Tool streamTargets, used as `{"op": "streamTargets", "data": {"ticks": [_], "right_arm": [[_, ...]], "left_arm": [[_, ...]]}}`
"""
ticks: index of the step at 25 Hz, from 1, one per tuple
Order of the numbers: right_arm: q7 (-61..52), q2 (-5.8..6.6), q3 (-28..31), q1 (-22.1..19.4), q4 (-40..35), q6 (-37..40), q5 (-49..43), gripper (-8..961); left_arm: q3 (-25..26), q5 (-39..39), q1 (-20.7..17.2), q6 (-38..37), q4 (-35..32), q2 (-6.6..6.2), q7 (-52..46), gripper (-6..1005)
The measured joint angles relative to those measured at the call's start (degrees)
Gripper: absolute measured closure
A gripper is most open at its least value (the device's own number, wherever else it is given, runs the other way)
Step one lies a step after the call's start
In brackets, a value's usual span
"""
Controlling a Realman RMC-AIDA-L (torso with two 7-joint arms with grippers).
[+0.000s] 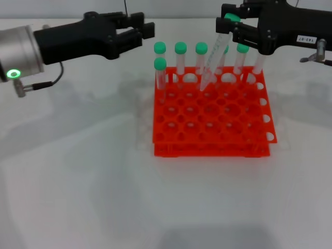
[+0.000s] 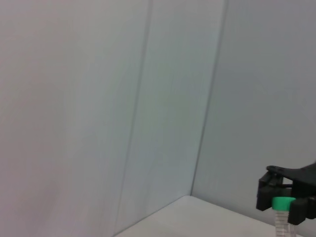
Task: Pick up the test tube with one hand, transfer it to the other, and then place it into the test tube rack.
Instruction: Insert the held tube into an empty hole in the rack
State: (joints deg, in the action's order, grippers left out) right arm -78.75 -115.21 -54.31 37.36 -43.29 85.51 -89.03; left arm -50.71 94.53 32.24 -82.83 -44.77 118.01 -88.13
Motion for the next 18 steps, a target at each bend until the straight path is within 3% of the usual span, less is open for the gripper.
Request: {"op": "streamTargets", "data": {"ticks": [6,14,18], "right_arm": [[0.3,-0.07,0.0,-0.1,0.2,0.1,0.0,670],[0.5,-0.32,0.0,-1.6,0.1,0.0,0.0,671],[0.5,-0.59,-0.9,-1.4,0.3,-0.8,0.1,671]], "left_arm": [[-0.3,1.1,-5.3,-0.6,-7.0,0.23,-8.3,490],[0.1,3.0,-10.6,-3.2,-11.4,-0.31,-10.3,297],[0.2,5.8,-12.7,-3.5,-11.7,-1.34,-10.1,204]]}}
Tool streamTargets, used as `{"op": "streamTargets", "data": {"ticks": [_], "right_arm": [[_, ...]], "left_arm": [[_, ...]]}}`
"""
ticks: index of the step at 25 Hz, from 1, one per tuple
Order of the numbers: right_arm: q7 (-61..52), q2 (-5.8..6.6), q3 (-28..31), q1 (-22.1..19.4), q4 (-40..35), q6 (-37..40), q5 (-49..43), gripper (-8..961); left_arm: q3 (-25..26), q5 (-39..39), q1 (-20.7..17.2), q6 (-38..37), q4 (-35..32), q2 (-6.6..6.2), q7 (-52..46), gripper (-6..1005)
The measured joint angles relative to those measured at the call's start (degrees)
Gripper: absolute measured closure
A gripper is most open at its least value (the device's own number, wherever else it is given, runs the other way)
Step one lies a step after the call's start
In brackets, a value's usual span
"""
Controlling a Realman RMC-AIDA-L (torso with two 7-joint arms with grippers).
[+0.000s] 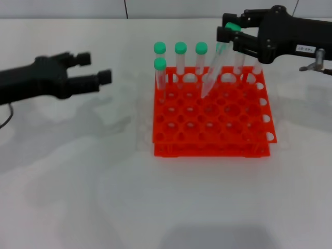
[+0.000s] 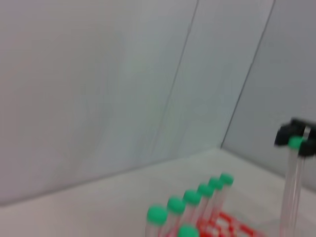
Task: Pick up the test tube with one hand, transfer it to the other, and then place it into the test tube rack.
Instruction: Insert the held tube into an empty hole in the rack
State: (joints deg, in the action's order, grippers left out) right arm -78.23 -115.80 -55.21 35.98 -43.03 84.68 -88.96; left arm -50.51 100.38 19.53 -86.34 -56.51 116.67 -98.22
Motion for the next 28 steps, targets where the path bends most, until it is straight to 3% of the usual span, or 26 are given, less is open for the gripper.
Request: {"op": "streamTargets", "data": {"ticks": [4,9,21,28], "right_arm": [[0.2,-0.11,-4.7,0.2,0.0,-3.5,2.2,671],[1.8,-0.13,-11.0,0.3,0.0,-7.9,5.9,671],[3.7,-0.32,-21.0,1.5,0.1,-17.4,12.5,671],[3.7,-0.31,-22.1,2.1,0.1,-19.7,13.0,671]], "left_arm": [[0.0,3.4,-0.5,-0.6,0.0,-0.79,0.4,120],[0.1,7.4,-0.4,-2.9,0.4,-1.78,2.0,124],[0.1,15.5,1.0,-4.4,0.5,-2.11,2.7,130],[0.1,15.8,1.8,-4.5,0.5,-2.49,2.5,132]]}}
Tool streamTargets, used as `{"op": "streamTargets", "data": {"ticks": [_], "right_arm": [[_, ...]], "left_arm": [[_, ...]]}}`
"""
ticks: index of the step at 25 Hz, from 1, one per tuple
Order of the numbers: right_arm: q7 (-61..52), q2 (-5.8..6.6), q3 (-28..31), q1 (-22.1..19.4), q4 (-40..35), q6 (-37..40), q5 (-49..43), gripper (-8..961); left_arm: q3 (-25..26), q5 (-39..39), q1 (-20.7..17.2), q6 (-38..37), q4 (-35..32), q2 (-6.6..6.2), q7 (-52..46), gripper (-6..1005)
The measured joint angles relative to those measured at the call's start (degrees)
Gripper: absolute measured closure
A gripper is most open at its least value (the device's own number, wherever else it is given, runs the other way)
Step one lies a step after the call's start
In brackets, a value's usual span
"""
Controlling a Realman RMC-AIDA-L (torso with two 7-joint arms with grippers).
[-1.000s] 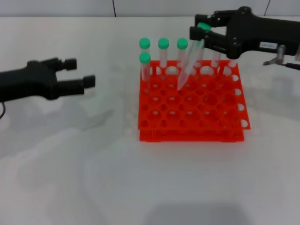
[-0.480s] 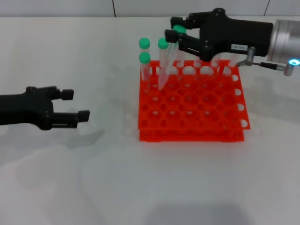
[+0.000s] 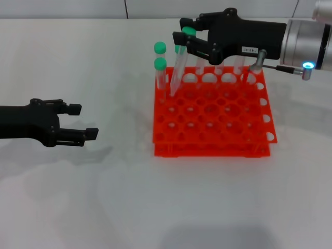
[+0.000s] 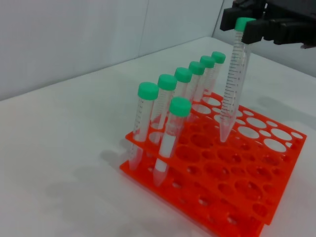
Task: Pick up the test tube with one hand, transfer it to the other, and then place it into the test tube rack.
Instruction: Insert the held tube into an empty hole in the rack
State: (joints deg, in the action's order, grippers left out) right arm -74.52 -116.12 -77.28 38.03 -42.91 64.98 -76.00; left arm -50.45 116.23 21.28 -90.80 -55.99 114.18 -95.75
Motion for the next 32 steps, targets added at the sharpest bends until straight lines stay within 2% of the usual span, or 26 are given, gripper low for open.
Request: {"op": "streamTargets", "data": {"ticks": [8,18,32], "right_arm": [[1.2,-0.01,-0.7,0.2,0.5,-2.7,1.2,672],[8.6,-0.07,-2.7,3.2,7.4,-4.7,9.2,672],[11.1,-0.07,-3.7,3.8,9.0,-7.4,10.2,672]], "left_arm": [[-0.1,0.1,1.3,0.0,0.6,0.03,0.1,133],[0.0,0.1,1.9,0.0,1.3,-0.23,0.3,132],[0.0,1.5,2.6,0.4,1.4,-0.28,0.4,132]]}}
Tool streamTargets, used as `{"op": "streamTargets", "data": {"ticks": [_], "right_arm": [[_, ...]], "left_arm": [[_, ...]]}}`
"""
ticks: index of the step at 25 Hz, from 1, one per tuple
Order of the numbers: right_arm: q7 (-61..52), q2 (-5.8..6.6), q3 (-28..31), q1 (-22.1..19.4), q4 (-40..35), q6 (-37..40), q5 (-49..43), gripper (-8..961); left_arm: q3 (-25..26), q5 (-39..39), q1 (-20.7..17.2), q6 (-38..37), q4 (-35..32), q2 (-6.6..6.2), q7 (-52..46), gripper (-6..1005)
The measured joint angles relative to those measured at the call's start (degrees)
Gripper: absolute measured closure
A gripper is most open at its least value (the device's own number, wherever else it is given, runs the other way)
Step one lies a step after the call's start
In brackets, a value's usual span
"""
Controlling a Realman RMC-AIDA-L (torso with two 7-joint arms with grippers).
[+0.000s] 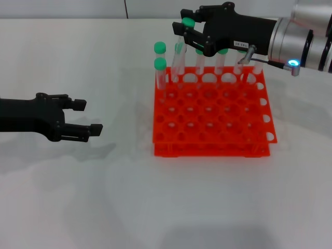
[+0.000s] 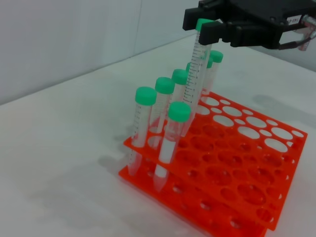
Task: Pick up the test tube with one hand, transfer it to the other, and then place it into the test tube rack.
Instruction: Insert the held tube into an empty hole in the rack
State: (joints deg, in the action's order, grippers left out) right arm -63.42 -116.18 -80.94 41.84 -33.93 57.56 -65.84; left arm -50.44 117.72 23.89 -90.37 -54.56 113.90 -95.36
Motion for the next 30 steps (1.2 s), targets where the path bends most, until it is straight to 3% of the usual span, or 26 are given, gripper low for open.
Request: {"op": "streamTargets", "data": {"ticks": [30], "right_arm": [[3.1,0.00,-1.1,-0.7,1.5,-0.5,0.0,672]], "left_arm": [[0.0,0.2,0.7,0.2,0.1,0.44,0.0,132]]}}
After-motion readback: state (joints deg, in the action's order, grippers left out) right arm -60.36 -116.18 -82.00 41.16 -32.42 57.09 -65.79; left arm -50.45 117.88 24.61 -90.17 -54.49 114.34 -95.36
